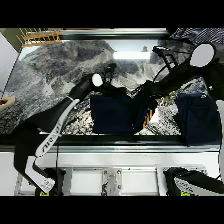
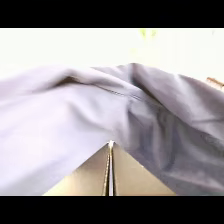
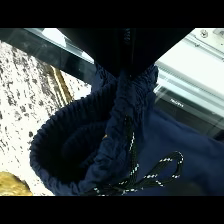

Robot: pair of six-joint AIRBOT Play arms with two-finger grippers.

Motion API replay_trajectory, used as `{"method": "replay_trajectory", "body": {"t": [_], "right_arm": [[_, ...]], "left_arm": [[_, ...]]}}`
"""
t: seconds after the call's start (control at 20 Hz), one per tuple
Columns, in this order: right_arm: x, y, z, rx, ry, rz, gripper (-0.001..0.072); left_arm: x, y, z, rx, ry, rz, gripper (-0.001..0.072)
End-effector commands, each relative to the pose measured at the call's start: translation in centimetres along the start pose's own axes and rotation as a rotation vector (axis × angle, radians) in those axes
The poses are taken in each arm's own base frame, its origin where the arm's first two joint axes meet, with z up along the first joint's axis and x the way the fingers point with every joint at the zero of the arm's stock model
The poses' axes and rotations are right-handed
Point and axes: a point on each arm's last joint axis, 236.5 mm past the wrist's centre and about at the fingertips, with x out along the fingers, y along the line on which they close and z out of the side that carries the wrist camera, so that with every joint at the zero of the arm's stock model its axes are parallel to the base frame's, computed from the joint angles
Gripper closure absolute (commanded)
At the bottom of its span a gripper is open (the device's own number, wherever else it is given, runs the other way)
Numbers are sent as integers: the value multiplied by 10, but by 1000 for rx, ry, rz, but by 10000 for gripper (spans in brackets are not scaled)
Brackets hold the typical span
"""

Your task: Fold the clothes and pants, and hang the long-sleeved shirts on hangers.

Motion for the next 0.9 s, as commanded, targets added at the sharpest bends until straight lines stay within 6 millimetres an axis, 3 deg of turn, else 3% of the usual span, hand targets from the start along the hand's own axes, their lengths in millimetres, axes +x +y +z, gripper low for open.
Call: {"method": "replay_trajectory", "body": {"t": [0.0, 0.15, 0.35, 0.5, 0.65, 0.7, 0.75, 0.8, 0.85], "right_arm": [[12, 15, 11, -34, -22, 16, 700], [29, 45, 19, -61, -30, 43, 700], [66, 109, 30, -120, -48, 134, 700], [107, 175, 37, -175, -76, 248, 699], [157, 256, 33, -254, -113, 393, 663], [172, 281, 27, -292, -122, 441, 479], [187, 307, 17, -339, -124, 491, 161], [195, 321, 9, -372, -120, 523, 49], [200, 327, 4, -378, -113, 534, 50]], "left_arm": [[-63, 55, 24, -63, -115, 74, 702], [-111, 104, 26, -125, -179, 149, 702], [-169, 153, 25, -218, -273, 212, 702], [-203, 177, 22, -262, -329, 243, 702], [-232, 193, 21, -285, -373, 267, 702], [-240, 196, 21, -293, -385, 272, 701], [-247, 200, 21, -298, -397, 279, 702], [-254, 203, 20, -303, -406, 285, 702], [-260, 204, 18, -297, -407, 292, 701]]}}
